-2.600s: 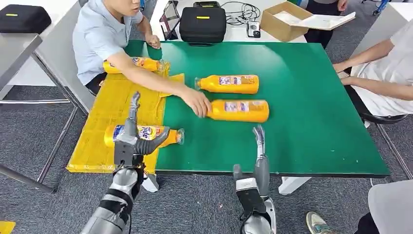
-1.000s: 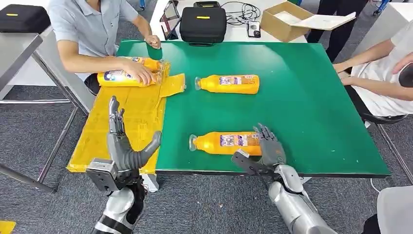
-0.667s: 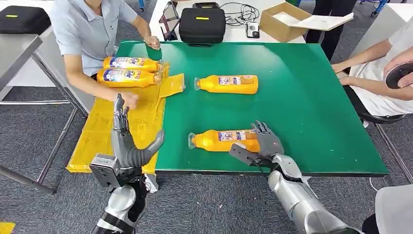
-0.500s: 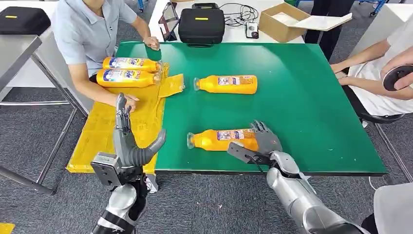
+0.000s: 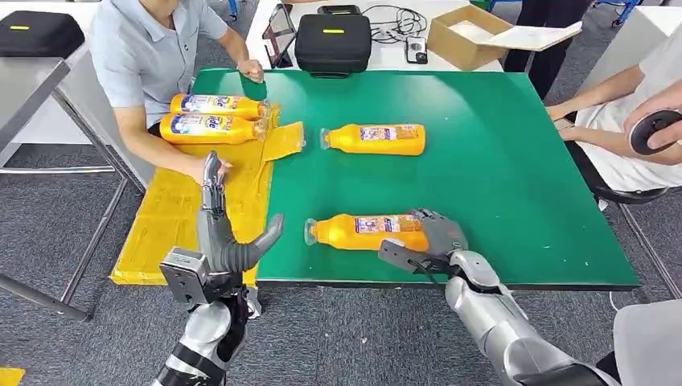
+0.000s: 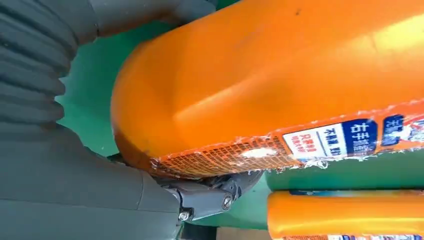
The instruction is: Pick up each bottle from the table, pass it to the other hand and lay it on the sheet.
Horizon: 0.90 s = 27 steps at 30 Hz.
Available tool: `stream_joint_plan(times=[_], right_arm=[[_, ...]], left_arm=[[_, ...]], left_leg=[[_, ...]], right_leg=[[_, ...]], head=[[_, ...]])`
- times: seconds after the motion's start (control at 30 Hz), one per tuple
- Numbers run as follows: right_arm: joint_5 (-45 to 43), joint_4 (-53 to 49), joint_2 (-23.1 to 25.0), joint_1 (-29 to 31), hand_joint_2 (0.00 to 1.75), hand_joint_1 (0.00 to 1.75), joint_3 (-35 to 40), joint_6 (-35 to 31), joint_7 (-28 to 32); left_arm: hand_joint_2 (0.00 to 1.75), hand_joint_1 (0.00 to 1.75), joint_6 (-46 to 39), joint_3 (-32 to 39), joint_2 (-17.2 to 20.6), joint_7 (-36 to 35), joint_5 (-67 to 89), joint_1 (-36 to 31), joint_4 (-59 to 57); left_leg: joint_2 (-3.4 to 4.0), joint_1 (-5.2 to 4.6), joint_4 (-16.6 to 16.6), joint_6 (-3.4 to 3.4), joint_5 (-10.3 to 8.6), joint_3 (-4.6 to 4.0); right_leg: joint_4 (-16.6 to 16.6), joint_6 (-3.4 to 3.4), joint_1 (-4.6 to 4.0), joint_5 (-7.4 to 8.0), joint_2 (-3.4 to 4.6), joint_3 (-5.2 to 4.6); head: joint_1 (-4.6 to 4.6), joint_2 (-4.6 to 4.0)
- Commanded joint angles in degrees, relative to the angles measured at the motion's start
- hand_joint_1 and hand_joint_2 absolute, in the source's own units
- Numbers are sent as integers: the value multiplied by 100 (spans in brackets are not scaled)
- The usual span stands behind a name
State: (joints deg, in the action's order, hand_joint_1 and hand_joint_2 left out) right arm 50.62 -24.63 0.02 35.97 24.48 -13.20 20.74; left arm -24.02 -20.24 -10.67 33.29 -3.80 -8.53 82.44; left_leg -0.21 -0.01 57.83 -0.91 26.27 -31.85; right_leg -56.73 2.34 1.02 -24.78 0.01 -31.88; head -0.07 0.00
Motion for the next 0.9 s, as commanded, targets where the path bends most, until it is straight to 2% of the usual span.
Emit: stream_joint_plan(times=[0.03,0.2,0.27,0.3,0.37,0.43,0.47,0.53,0.7,0.8,0.83,0.9], right_arm=[[-59,460,47,-132,175,175,-73,78,55],[-360,373,87,-262,175,175,-320,-62,335],[-1104,139,283,-401,175,175,-890,-142,987],[-1262,68,364,-415,175,175,-1014,-231,1128],[-1917,-449,546,-629,175,175,-1524,-618,1511],[-2511,-1227,592,-991,175,175,-1822,-624,1693],[-2902,-1957,562,-1346,175,175,-1920,-596,1701],[-3287,-2697,538,-1700,175,175,-1997,-568,1615],[-4061,-3984,634,-2320,175,175,-2205,-515,1609],[-4223,-4347,712,-2503,175,175,-2154,-530,1556],[-4239,-4400,719,-2541,175,175,-2062,-479,1537],[-4251,-4387,727,-2545,175,175,-1999,-469,1536]], left_arm=[[175,0,-9,-130,76,-21,-30,-249,-391],[175,0,-76,-68,38,38,-59,-218,-368],[175,0,-750,321,-187,567,-18,-69,-204],[175,0,-1023,469,-244,671,-2,-20,-170],[175,0,-1015,812,-293,329,-700,150,-172],[175,0,-592,865,-218,-7,-1249,277,-284],[175,0,-285,859,-160,-194,-1509,370,-400],[175,0,-20,796,-101,-303,-1652,445,-540],[175,0,142,499,68,-484,-1517,551,-866],[175,0,359,324,137,-514,-1402,648,-812],[175,0,597,105,263,-544,-1227,662,-790],[175,0,620,113,237,-541,-1208,713,-769]], left_leg=[[-11,5,-4,5,-4,2],[-15,11,-5,6,-7,-3],[-8,8,-3,4,-2,4],[-9,11,-6,5,-5,0],[7,7,-3,5,1,-1],[15,5,-7,7,1,-4],[10,5,-8,6,1,-2],[-1,5,-9,7,-2,-14],[-15,6,-6,6,-1,-41],[-8,10,-5,9,0,-51],[-10,7,-5,8,0,-54],[-11,7,-5,10,-1,-55]], right_leg=[[7,-8,-6,1,-13,7],[11,-10,-12,5,-17,6],[7,-7,-8,1,-9,9],[12,-10,-11,4,-10,6],[4,-8,-7,2,7,2],[4,-10,-6,3,14,-2],[5,-9,-5,2,9,2],[5,-11,-6,1,-2,-8],[2,-9,-3,-4,-14,-27],[2,-12,-4,-3,-7,-34],[-1,-11,-1,-3,-8,-40],[1,-13,-1,-3,-11,-42]], head=[[0,0],[0,0],[2,0],[2,0],[0,0],[0,0],[2,0],[2,0],[0,0],[2,0],[2,0],[2,0]])
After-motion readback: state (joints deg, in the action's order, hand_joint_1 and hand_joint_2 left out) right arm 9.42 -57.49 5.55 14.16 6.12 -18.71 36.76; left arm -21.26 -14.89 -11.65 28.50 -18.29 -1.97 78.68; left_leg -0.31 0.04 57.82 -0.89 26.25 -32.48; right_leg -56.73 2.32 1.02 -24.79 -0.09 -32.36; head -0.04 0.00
